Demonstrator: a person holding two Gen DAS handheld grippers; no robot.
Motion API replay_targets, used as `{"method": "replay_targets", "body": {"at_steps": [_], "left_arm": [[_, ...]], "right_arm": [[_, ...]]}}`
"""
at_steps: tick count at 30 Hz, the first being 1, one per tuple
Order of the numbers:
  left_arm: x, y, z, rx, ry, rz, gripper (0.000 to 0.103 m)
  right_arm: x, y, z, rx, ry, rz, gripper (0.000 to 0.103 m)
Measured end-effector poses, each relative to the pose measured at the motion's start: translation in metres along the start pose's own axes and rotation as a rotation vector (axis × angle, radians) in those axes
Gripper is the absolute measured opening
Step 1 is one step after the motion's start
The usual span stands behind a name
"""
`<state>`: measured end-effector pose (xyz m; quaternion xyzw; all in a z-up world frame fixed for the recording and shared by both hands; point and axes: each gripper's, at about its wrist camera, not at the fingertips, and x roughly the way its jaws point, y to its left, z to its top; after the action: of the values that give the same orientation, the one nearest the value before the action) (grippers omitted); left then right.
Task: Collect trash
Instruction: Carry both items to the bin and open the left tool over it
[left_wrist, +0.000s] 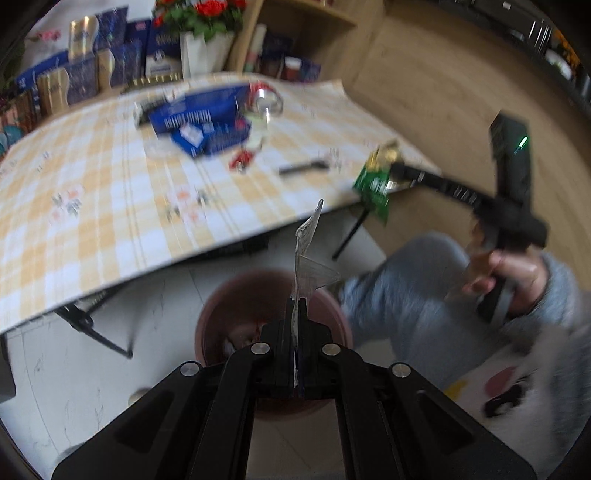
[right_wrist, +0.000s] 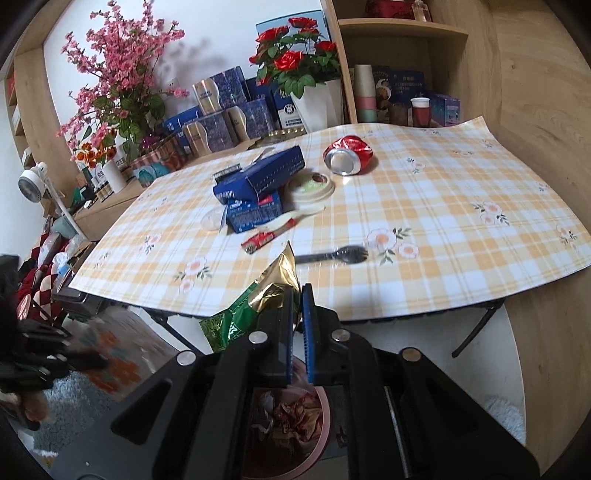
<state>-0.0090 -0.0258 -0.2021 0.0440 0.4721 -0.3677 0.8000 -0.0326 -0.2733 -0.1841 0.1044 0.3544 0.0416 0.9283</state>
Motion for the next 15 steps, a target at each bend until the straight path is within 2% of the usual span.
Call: {"method": "replay_targets", "body": {"at_steps": [3,10,12,14,15], "left_arm": [[0.030,0.002,-0.005,0.005,0.067,0.008,0.001],[0.082,0.013,-0.007,-0.002,0.166,0.043,0.003],[0.091,0.018,-0.006,-0.007,0.157,0.068,0.011],[0.091,0.022,-0.006,-0.023,0.131,0.069,0.045],[0.087,0.024,-0.005,-0.041,0.102,0.070,0.050]], "right_arm": [[0.001,0.001,-0.002,-0.002,0.005,0.000,0.009],[0.002,0.001,-0.002,-0.007,0.011,-0.005,0.009],[0.003,0.000,-0.004,-0.006,0.019,-0.008,0.009],[0.005,0.000,-0.008,-0.003,0.029,-0.010,0.009],[0.006,-0.001,-0.010,-0.003,0.034,-0.009,0.009]]}}
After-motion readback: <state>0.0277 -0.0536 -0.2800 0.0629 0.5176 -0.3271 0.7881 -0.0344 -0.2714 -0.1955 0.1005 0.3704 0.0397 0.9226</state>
